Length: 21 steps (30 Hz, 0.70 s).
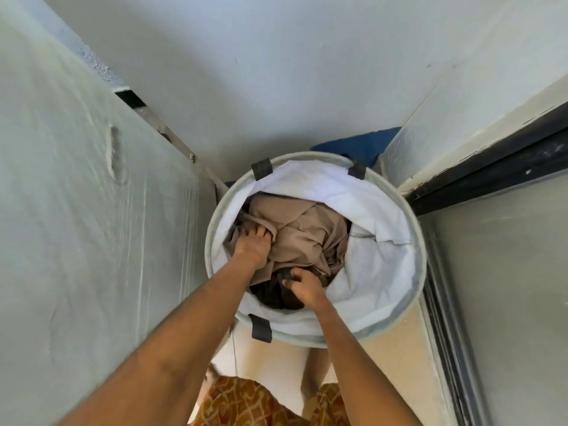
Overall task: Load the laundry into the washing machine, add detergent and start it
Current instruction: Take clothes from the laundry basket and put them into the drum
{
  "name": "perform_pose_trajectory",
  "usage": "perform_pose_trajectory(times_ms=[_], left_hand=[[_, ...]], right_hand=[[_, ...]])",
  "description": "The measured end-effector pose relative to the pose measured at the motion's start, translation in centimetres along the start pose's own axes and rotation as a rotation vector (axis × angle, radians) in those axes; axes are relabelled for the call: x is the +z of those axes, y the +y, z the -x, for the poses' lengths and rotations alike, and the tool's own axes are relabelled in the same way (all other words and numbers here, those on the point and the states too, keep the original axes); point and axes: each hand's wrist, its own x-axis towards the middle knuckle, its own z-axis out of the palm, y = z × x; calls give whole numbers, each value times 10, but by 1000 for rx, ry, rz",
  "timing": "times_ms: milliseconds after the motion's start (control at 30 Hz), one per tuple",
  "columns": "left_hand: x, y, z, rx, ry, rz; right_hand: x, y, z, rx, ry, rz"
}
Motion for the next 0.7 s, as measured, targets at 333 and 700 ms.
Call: perform_pose_trajectory(times_ms=[333, 700], left_hand=[[-85, 8, 150, 9, 40, 587], [-270, -30, 358, 335, 395, 741]], right_hand=[[-104, -134, 174, -78, 76, -690], [-203, -268, 436, -575, 708, -835]])
